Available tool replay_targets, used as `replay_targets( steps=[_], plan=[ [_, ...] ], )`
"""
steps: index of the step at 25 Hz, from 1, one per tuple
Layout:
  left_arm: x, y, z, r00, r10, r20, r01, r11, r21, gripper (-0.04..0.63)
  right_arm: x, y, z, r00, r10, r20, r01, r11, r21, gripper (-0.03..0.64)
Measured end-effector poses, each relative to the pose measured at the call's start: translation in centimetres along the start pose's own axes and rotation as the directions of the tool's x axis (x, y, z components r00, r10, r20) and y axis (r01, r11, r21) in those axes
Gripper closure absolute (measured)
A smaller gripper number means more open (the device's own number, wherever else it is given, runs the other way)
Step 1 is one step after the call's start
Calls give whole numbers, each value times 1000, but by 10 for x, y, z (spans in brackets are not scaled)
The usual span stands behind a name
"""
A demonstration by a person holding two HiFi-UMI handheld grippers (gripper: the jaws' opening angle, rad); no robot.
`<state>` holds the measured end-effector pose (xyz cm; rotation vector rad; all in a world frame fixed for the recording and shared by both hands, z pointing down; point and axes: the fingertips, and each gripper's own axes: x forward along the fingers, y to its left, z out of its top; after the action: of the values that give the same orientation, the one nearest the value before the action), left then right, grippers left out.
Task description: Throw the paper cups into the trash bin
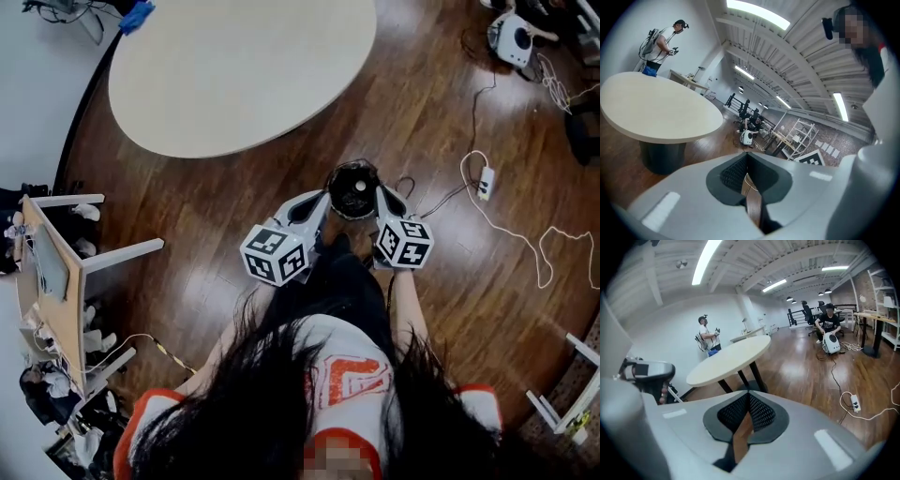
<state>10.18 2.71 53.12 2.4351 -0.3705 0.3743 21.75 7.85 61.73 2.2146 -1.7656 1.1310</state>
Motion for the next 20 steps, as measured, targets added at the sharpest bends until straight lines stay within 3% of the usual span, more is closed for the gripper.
replay_targets(
  steps=[7,20],
  plan=[
    [7,-26,30,996,-40,75,38,999,22,595,-49,28,56,990,43,137,-45,999,8,615],
    [1,-52,57,987,-44,155,33,997,68,595,-84,58,104,964,128,233,-119,992,-53,617]
  ],
)
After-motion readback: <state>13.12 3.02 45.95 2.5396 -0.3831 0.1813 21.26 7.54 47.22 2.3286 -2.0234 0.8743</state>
